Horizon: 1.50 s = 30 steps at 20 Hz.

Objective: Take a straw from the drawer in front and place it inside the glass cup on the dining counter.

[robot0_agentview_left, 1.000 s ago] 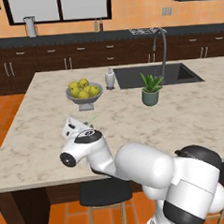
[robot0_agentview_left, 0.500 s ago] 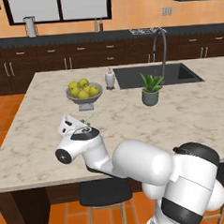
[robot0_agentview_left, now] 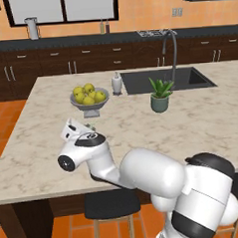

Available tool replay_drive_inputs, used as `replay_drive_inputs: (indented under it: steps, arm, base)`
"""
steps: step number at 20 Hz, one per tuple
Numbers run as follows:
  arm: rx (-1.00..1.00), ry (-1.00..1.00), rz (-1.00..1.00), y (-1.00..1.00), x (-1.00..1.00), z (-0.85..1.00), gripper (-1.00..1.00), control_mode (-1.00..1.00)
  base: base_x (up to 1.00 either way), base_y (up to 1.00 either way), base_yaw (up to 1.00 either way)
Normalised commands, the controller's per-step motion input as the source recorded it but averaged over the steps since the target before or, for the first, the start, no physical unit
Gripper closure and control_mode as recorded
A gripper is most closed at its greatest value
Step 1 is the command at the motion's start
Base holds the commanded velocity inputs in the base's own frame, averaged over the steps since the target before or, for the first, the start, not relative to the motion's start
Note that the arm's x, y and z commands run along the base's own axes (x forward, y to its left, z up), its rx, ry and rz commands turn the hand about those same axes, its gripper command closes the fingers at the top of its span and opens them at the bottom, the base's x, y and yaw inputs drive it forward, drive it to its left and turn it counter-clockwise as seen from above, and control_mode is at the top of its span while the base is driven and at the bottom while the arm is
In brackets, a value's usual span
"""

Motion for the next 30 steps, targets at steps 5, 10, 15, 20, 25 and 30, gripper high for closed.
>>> replay_drive_inputs:
  steps: [5, 10, 15, 20, 25, 30]
  arm:
    - [0.00, -0.03, 0.00, -0.18, 0.00, 0.12, 1.00, -1.00]
    - [0.02, 0.00, 0.00, -0.06, -0.02, 0.01, 1.00, -1.00]
    - [0.09, 0.00, 0.00, 0.07, 0.04, -0.03, 1.00, -1.00]
    - [0.01, 0.03, 0.00, 0.03, 0.10, -0.31, 1.00, -1.00]
    - [0.00, 0.05, 0.00, 0.08, 0.05, -0.34, 1.00, -1.00]
    - [0.00, 0.07, 0.00, 0.10, 0.00, -0.32, 1.00, -1.00]
  base:
    - [0.00, 0.00, 0.00]
    - [0.00, 0.00, 0.00]
    - [0.00, 0.00, 0.00]
    - [0.00, 0.00, 0.00]
    - [0.00, 0.00, 0.00]
    - [0.00, 0.00, 0.00]
